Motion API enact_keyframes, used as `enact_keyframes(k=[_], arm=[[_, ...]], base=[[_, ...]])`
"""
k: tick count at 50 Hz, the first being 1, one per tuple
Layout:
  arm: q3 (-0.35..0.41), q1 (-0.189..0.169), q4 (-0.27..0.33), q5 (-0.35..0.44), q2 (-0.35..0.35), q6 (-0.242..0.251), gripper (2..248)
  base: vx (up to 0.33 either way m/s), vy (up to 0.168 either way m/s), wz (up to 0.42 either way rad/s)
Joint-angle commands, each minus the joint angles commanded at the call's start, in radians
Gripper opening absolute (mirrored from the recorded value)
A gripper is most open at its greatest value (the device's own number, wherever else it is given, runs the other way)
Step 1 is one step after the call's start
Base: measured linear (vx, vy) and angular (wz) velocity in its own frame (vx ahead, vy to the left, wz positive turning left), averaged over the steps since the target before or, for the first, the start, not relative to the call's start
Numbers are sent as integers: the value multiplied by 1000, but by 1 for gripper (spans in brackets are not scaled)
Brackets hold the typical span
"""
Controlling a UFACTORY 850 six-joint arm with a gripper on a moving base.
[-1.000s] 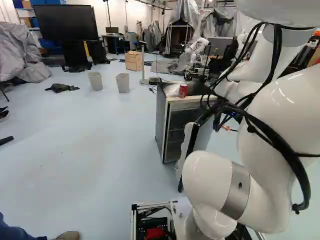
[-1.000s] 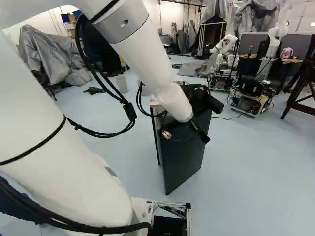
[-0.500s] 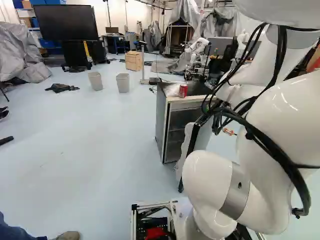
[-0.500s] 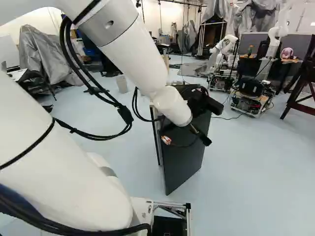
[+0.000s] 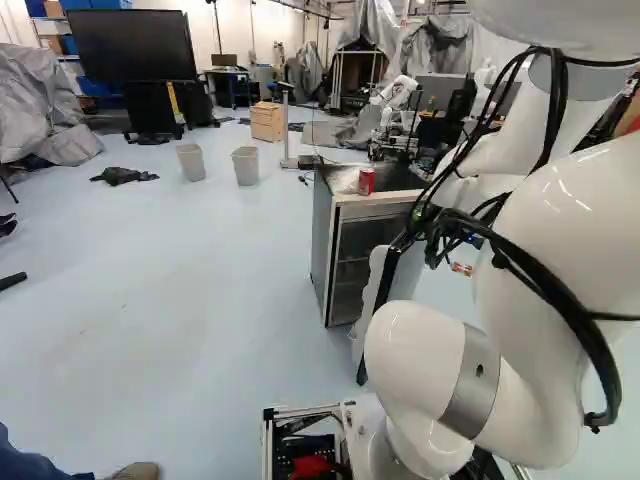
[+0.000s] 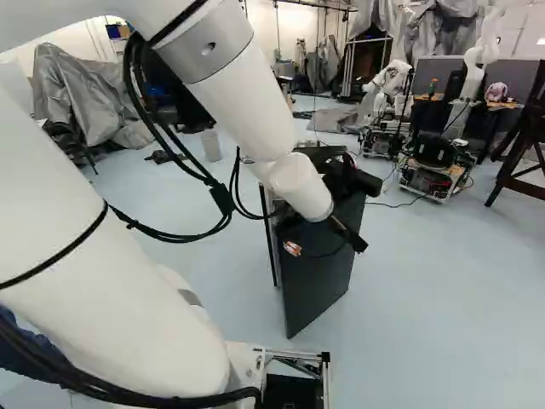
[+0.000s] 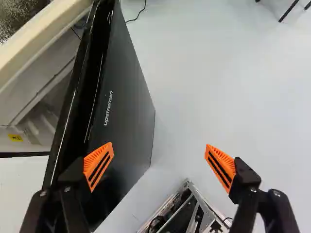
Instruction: Grab a drink from the fridge
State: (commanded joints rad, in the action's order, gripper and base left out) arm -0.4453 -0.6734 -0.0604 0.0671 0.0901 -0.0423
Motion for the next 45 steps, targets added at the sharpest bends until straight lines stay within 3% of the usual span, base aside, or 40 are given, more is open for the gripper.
enact_keyframes(k=[16, 45], arm=[[-18, 0, 12, 0, -61, 0, 247], [-7, 18, 12, 0, -54, 0, 247]], base=[[0, 0, 0], [0, 0, 0]])
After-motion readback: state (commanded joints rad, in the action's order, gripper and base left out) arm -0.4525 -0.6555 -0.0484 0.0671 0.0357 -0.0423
